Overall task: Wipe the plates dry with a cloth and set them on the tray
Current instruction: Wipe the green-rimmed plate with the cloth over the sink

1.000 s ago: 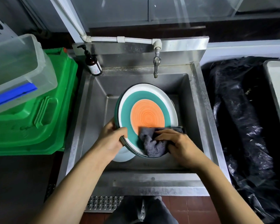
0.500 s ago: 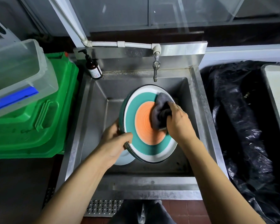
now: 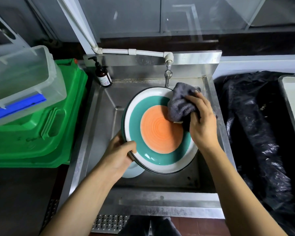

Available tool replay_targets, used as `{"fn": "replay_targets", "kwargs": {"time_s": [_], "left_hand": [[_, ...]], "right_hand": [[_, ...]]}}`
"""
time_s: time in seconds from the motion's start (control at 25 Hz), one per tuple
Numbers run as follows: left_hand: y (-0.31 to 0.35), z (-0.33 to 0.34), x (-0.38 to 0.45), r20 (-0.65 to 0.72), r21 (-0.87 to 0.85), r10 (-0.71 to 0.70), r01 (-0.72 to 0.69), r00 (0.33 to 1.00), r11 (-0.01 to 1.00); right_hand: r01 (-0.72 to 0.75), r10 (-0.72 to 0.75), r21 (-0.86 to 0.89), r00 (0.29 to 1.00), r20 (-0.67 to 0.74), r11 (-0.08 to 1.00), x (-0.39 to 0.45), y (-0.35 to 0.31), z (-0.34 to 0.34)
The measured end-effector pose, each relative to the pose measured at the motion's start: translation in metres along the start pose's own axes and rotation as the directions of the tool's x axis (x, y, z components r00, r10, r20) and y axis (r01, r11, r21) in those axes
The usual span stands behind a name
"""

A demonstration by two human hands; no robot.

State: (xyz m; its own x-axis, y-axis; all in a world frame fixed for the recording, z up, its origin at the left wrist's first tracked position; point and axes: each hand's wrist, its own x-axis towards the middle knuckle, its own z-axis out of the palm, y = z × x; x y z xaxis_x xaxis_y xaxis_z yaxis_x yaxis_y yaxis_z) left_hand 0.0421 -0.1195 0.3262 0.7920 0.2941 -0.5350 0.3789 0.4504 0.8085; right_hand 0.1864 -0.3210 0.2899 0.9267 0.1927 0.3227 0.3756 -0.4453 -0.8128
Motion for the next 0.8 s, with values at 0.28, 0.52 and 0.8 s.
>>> {"fn": "replay_targets", "kwargs": {"time_s": [0.28, 0.52, 0.8], "left_hand": [[-0.006, -0.001, -0.001, 0.045, 0.092, 0.021, -0.025, 0.999, 0.995], [-0.009, -0.008, 0.002, 0.094, 0.138, 0.030, -0.043, 0.995, 0.989], [0.024, -0.018, 0.017, -0.071, 0.557, 0.231, -0.154, 0.970, 0.816]], "right_hand": [[-0.384, 0.383, -0.062, 0.923, -0.027, 0.921, 0.004, 0.004, 0.004], [-0.344, 0.349, -0.131, 0.937, 0.023, 0.930, 0.015, 0.023, -0.009], [-0.084, 0.090, -0.135, 0.995, 0.034, 0.987, 0.020, -0.010, -0.020]]}}
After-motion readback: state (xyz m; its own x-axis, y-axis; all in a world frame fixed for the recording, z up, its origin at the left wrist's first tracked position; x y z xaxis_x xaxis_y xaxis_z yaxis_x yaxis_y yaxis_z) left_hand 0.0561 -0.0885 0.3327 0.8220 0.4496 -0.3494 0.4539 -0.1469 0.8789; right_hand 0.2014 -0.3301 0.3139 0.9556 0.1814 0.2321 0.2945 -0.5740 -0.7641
